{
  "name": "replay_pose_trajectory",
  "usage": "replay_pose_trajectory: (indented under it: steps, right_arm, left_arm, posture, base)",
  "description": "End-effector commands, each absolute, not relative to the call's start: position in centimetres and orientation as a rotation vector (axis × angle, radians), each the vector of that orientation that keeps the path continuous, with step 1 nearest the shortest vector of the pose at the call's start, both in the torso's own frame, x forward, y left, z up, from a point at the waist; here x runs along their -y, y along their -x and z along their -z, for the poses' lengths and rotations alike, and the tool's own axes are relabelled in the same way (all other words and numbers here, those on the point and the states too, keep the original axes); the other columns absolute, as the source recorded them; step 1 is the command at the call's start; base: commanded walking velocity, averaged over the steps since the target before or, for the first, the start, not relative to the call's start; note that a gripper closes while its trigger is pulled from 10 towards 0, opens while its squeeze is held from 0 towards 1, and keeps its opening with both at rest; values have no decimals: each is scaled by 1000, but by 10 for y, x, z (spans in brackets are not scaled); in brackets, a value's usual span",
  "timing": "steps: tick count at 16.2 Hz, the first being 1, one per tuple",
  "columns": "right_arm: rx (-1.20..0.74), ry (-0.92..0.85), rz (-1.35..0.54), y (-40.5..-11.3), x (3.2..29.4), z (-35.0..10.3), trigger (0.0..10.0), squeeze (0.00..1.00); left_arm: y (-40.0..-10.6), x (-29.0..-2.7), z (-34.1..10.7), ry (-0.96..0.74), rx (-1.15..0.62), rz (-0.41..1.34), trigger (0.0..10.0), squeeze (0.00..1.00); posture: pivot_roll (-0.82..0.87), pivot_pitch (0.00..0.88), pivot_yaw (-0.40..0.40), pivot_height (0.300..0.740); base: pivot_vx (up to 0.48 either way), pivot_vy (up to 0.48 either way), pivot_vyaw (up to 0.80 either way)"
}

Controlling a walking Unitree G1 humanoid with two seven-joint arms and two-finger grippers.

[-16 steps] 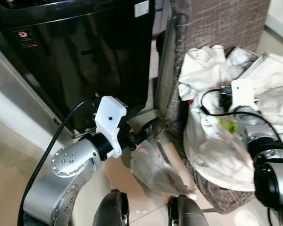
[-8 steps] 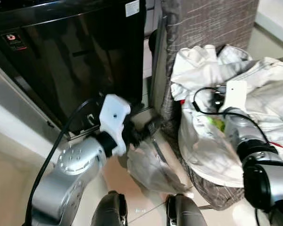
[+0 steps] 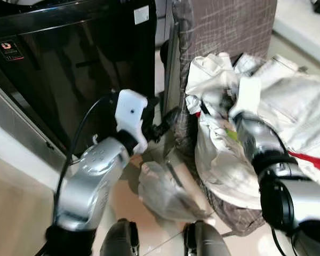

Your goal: Clothes washing

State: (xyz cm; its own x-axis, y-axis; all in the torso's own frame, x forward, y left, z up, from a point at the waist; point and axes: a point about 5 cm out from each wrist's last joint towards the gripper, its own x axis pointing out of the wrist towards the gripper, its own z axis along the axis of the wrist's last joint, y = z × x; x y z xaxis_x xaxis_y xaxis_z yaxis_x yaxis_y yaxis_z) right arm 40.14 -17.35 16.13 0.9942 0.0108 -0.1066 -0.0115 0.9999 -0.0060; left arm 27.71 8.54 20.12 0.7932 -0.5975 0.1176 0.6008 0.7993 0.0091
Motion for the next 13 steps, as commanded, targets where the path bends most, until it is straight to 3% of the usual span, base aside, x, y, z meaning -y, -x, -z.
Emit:
replay_pose_trajectory:
  steps: [1,4,8,10,13]
  right_arm:
    - [-7,16,-68,-408,164,-189,0,0]
    - [155,45,-118,-416,154,-237,0,0]
    - [236,28,-160,-417,142,-254,0,0]
    - [232,37,-209,-416,130,-248,0,0]
    - [189,33,-249,-412,121,-226,0,0]
  left_arm:
    - [-279,-85,-202,23,135,631,10000,0]
    - [-287,-84,-204,42,175,598,10000,0]
    - [-293,-86,-204,42,205,530,10000,0]
    - [-305,-102,-201,-61,202,279,10000,0]
    - [-306,-111,-190,-151,166,137,10000,0]
  posture:
    - [75,0,-39,699]
    - [75,0,-64,699]
    - [94,0,-82,699]
    - [125,0,-101,699]
    - [141,0,-108,699]
  base:
    - [0,0,0]
    - [0,0,0]
    - [0,0,177]
    - [0,0,575]
    - [0,0,552]
